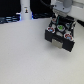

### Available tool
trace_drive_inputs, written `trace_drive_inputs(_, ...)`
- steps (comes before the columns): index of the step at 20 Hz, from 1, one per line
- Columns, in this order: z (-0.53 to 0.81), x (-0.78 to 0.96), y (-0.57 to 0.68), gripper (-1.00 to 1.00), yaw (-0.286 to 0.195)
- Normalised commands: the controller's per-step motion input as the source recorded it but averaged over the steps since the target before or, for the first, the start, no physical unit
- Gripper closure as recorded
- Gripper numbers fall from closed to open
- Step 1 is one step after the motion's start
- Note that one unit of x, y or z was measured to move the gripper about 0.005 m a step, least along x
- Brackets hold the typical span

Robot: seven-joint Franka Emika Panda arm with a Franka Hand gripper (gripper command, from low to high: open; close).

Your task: Open the kcup holder, insert the kcup into the holder, and close the kcup holder

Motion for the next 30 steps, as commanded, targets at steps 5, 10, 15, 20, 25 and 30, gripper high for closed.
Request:
trace_drive_inputs(5,0.51,0.42,-0.33,-1.00,0.080)
trace_drive_inputs(10,0.41,0.54,-0.43,-1.00,0.038)
trace_drive_inputs(15,0.26,0.64,-0.44,-1.00,0.018)
trace_drive_inputs(20,0.18,0.71,-0.39,-1.00,0.009)
trace_drive_inputs(25,0.05,0.73,-0.30,-1.00,0.015)
trace_drive_inputs(30,-0.01,0.78,-0.19,-1.00,0.025)
